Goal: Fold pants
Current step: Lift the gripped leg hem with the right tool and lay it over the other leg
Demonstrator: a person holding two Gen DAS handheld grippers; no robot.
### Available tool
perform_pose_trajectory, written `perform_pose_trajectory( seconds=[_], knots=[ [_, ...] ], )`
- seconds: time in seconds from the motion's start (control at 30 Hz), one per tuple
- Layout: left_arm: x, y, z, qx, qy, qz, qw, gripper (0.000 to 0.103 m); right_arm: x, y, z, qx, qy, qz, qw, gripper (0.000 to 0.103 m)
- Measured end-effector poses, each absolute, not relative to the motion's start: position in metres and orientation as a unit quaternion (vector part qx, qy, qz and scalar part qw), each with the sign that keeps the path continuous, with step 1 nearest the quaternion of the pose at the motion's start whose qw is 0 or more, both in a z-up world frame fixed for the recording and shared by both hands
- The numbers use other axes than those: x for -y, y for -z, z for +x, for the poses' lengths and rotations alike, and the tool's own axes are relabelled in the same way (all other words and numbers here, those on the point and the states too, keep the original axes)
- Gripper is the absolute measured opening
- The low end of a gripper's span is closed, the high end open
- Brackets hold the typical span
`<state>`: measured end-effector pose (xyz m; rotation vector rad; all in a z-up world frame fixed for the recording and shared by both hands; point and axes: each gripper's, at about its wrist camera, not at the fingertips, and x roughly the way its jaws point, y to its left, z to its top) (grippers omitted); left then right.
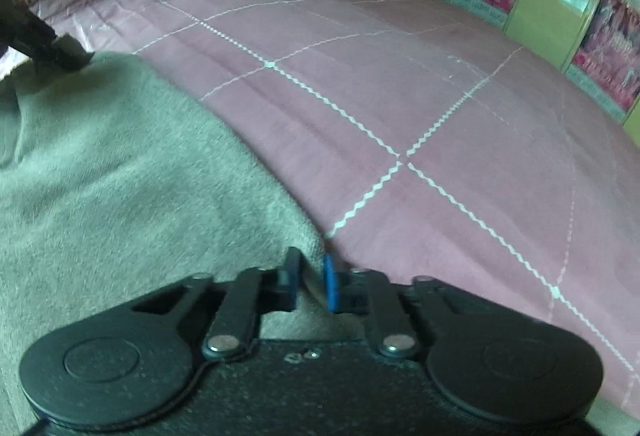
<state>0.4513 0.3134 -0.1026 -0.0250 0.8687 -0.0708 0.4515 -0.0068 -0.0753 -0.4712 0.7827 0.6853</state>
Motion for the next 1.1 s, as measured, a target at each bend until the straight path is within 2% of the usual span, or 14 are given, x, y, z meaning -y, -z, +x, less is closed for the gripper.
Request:
perform_pose_trajectory(
  seconds=[0.23,0.33,0.43,0.53,0.63,0.7,0.73,0.83,0.9,0.97,1.0,1.03,1.07,1.1],
  knots=[
    [-0.331,0.039,0.354,-0.281,0.081,-0.039,0.955,0.018,0.037,0.002,0.37,-0.26,-0.33,-0.218,0.881,0.007],
    [-0.328,0.021,0.302,-0.253,0.099,-0.031,0.962,0.018,0.052,-0.023,0.314,-0.218,-0.336,-0.24,0.884,0.007],
    [-0.318,0.025,0.251,-0.256,0.096,-0.01,0.962,0.018,0.066,-0.034,0.253,-0.202,-0.343,-0.244,0.884,0.007],
    [-0.302,0.046,0.211,-0.29,0.075,0.034,0.954,0.018,0.07,-0.022,0.201,-0.209,-0.342,-0.248,0.882,0.007],
    [-0.287,0.08,0.188,-0.371,0.048,0.075,0.924,0.018,0.066,0.018,0.174,-0.27,-0.332,-0.224,0.876,0.01],
    [-0.283,0.089,0.17,-0.382,0.016,0.089,0.92,0.018,0.063,0.05,0.172,-0.339,-0.316,-0.201,0.863,0.016],
    [-0.286,0.085,0.161,-0.375,0.002,0.069,0.924,0.018,0.062,0.061,0.172,-0.368,-0.301,-0.193,0.858,0.02],
    [-0.302,0.068,0.139,-0.367,-0.033,0.0,0.93,0.023,0.077,0.047,0.161,-0.359,-0.28,-0.127,0.881,0.028],
    [-0.31,0.058,0.123,-0.359,-0.056,-0.056,0.93,0.047,0.087,0.032,0.16,-0.36,-0.265,-0.077,0.891,0.028],
    [-0.316,0.052,0.11,-0.334,-0.042,-0.132,0.932,0.056,0.093,0.023,0.159,-0.359,-0.246,-0.053,0.898,0.032],
    [-0.319,0.051,0.105,-0.325,-0.033,-0.177,0.928,0.056,0.091,0.021,0.159,-0.362,-0.236,-0.044,0.901,0.033],
    [-0.319,0.053,0.099,-0.318,-0.028,-0.222,0.921,0.056,0.092,0.019,0.16,-0.367,-0.227,-0.029,0.902,0.04],
    [-0.324,0.055,0.097,-0.313,-0.019,-0.269,0.911,0.056,0.092,0.018,0.167,-0.376,-0.217,-0.008,0.901,0.051],
    [-0.327,0.061,0.096,-0.312,-0.01,-0.308,0.899,0.056,0.091,0.019,0.175,-0.39,-0.206,0.015,0.897,0.057]
  ],
)
